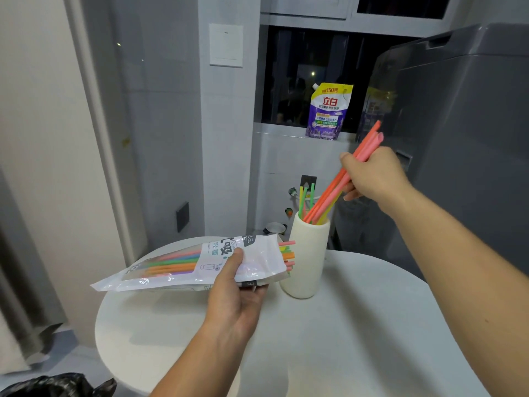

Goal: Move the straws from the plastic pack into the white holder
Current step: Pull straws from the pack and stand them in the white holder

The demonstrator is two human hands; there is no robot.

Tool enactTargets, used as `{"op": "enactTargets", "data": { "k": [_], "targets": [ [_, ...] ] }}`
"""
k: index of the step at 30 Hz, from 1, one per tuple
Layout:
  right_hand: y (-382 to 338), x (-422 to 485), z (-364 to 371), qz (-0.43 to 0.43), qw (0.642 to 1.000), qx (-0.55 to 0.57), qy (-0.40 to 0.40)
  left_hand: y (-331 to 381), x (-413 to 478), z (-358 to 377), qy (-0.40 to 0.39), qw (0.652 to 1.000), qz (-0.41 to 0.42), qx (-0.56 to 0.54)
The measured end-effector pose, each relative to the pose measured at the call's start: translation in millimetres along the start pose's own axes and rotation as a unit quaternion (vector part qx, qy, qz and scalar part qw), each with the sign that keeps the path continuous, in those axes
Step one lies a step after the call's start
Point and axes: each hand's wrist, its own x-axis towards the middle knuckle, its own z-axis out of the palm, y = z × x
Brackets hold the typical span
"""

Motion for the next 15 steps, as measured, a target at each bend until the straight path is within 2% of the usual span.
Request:
{"op": "enactTargets", "data": {
  "k": [6, 8, 12, 15],
  "targets": [
    [11, -1, 28, 0.021, 0.997, -0.045, -0.066, 2, 0, 0, 0.002, 1.0, 0.001, 0.003],
    [17, -4, 34, 0.029, 0.996, -0.028, -0.073, 2, 0, 1, 0.005, 1.0, 0.0, 0.002],
    [29, -9, 39, 0.045, 0.998, -0.029, -0.034, 4, 0, 2, 0.004, 1.0, 0.0, 0.001],
    [32, -15, 38, 0.012, 0.998, -0.057, 0.02, 5, -2, 3, -0.001, 1.0, 0.002, 0.002]
  ]
}}
